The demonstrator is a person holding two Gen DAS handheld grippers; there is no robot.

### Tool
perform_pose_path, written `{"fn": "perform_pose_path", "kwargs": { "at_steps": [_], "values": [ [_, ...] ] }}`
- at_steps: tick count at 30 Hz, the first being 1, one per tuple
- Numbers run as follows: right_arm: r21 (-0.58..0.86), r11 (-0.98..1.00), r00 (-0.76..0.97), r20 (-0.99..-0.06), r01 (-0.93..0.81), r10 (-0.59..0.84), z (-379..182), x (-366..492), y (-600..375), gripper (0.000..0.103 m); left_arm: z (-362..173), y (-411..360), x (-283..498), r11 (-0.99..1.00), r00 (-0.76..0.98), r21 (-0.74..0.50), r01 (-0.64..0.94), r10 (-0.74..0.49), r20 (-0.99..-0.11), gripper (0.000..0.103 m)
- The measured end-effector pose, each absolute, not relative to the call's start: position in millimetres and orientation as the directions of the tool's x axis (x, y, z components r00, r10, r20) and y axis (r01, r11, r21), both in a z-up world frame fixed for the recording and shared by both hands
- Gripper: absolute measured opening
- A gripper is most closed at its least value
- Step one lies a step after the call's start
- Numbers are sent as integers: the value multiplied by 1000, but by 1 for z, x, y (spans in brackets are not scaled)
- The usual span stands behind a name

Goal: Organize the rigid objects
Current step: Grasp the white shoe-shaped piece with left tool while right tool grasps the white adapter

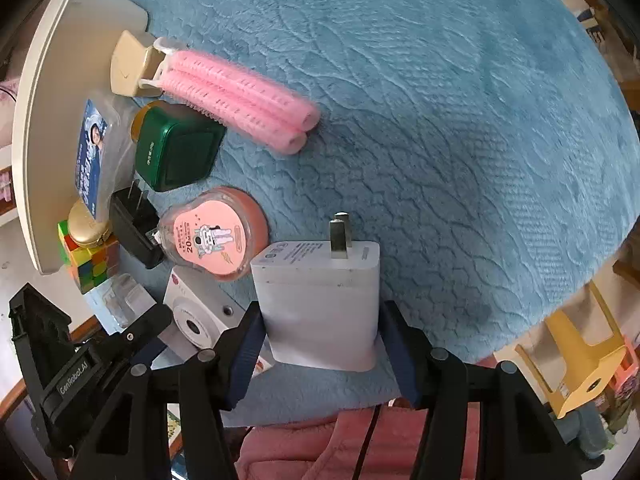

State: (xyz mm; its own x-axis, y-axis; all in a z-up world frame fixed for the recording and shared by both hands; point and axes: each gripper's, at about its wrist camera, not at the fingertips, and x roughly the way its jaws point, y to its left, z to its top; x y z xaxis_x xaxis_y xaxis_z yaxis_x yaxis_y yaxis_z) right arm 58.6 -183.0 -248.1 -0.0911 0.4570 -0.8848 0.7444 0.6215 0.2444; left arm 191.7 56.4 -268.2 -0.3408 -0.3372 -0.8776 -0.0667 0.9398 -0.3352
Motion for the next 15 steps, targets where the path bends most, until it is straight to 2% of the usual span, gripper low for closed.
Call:
{"fn": "perform_pose_path", "kwargs": {
  "at_steps": [15],
  "values": [
    [310,655,-22,-895,689,446,-214,42,-182,56,-248,91,160,951,-288,-291,-99,-308,-907,57]
  ]
}}
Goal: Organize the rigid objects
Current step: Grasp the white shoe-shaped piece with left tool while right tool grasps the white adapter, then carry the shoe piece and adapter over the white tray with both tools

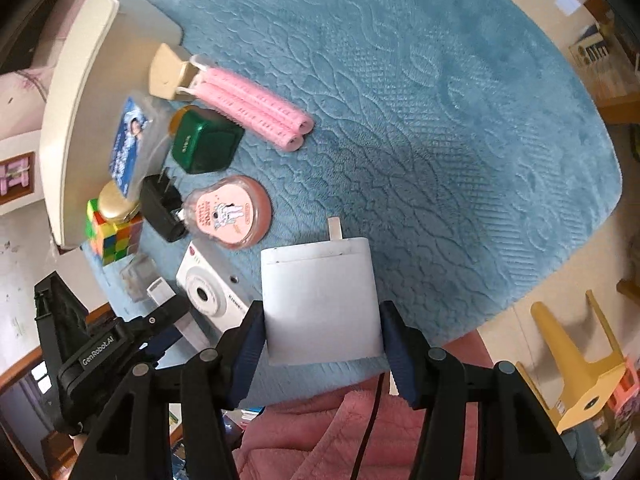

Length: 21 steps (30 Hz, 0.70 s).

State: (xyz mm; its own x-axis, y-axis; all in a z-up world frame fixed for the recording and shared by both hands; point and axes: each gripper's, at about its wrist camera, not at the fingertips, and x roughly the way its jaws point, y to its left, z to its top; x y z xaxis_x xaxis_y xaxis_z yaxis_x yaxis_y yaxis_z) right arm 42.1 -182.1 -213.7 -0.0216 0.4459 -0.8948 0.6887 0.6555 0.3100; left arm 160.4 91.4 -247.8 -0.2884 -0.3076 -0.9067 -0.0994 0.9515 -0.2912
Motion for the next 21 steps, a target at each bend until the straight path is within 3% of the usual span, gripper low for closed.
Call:
{"fn": "perform_pose_path", "kwargs": {
  "at_steps": [8,21],
  "values": [
    [386,680,31,-881,624,471,-184,32,-194,56,-201,111,132,947,-208,-298,-119,-317,-925,57],
    [516,781,203,-856,351,475,-105,27,-200,56,-91,107,83,933,23,-341,-115,-341,-940,57]
  ]
}}
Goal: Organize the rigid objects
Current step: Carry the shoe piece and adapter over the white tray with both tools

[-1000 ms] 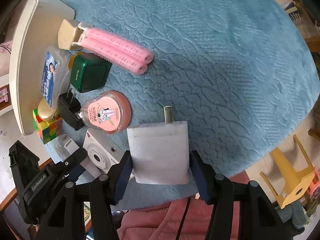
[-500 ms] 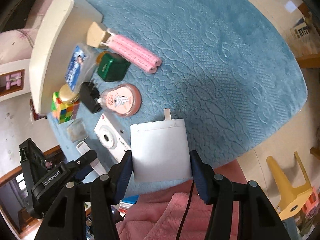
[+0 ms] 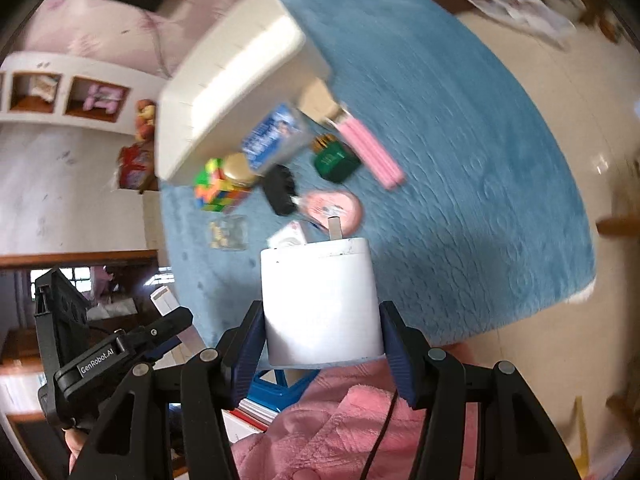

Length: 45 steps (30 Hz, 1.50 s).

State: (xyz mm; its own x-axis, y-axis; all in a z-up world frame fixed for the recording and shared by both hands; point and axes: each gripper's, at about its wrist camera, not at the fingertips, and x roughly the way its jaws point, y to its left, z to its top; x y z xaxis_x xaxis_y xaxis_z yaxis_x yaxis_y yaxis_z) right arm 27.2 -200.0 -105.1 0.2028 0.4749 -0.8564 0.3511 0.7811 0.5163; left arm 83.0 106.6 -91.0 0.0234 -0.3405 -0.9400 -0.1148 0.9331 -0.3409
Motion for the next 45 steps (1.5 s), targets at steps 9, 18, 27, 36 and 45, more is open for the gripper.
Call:
{"fn": "perform_pose_path", "kwargs": {
  "at_steps": [9,18,27,36,45],
  "values": [
    [568,806,366,-794,164,485,-47,47,-208,56,-27,76,92,949,246,-308,-66,-284,-927,57],
    [563,826,488,-729,29,480,-8,76,-207,57,15,73,119,956,423,-293,-29,-254,-870,57],
    [499,865,591,-682,-53,430,5,108,-194,57,20,70,155,952,541,-305,31,-273,-795,57],
    [426,901,616,-690,-78,380,-23,150,-177,55,0,59,197,949,586,-300,98,-299,-753,57],
    [397,917,607,-721,-32,333,-64,205,-171,55,-36,40,243,933,577,-305,190,-358,-734,57]
  ]
}}
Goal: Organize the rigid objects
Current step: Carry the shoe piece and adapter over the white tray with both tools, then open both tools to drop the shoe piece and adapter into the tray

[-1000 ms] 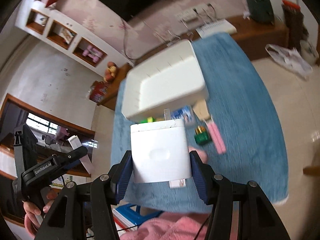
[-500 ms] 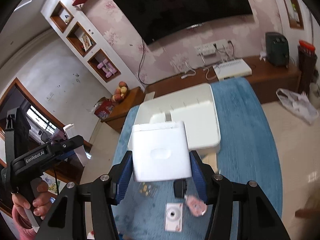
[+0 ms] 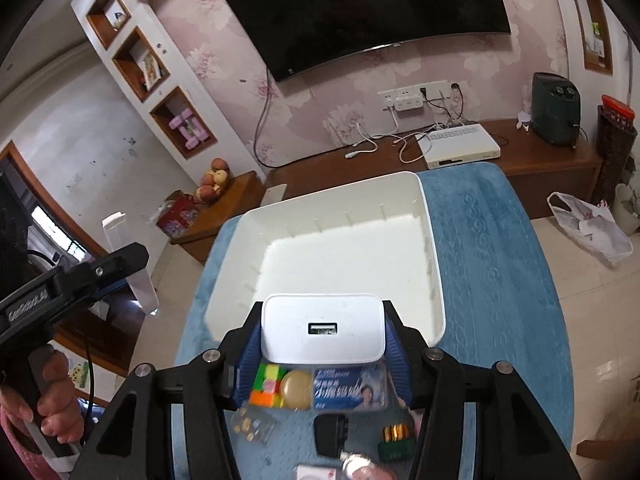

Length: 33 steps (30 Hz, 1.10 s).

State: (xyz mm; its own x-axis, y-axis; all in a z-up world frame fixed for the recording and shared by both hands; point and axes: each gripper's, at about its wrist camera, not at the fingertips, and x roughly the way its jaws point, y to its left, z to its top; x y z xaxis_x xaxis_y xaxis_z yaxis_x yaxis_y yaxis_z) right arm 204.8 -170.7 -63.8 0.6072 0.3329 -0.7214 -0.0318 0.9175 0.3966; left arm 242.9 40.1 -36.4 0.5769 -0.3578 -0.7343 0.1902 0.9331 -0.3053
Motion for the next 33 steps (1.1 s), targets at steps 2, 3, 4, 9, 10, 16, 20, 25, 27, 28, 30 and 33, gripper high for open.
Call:
{"fn": "perform_pose_path", "kwargs": {
  "at_steps": [2,3,4,9,10,16,20,25,27,28,30,33],
  "values": [
    [387,922,606,-728,-24,322,-71,216,-170,55,-46,38,251,928,564,-312,202,-371,-738,57],
    [385,923,604,-731,-17,316,-76,222,-170,55,-51,36,257,927,555,-313,209,-376,-742,57],
    [382,924,601,-737,-9,311,-81,227,-170,55,-55,34,261,925,550,-313,215,-379,-745,57],
    [361,932,583,-761,18,284,-99,248,-170,55,-75,25,284,922,514,-313,230,-388,-765,57],
    [359,933,579,-766,22,281,-102,251,-170,55,-79,24,288,922,507,-312,228,-386,-771,57],
    [348,937,553,-789,44,267,-118,268,-169,55,-95,13,303,932,467,-270,242,-356,-810,58],
    [353,934,539,-797,48,273,-122,271,-168,55,-100,13,305,934,453,-272,233,-351,-820,58],
    [379,925,604,-742,18,292,-104,264,-170,60,-91,20,304,938,482,-285,195,-345,-806,74],
    [369,929,636,-716,-5,288,-93,260,-170,60,-82,21,301,941,516,-275,196,-337,-787,81],
    [367,930,649,-704,-15,288,-87,258,-170,60,-78,23,301,942,527,-271,197,-335,-781,81],
    [362,931,681,-673,-36,288,-72,250,-172,64,-70,26,296,945,549,-264,191,-326,-770,82],
    [347,936,723,-631,-59,280,-51,235,-175,70,-57,31,285,949,589,-262,172,-313,-745,82]
  ]
}}
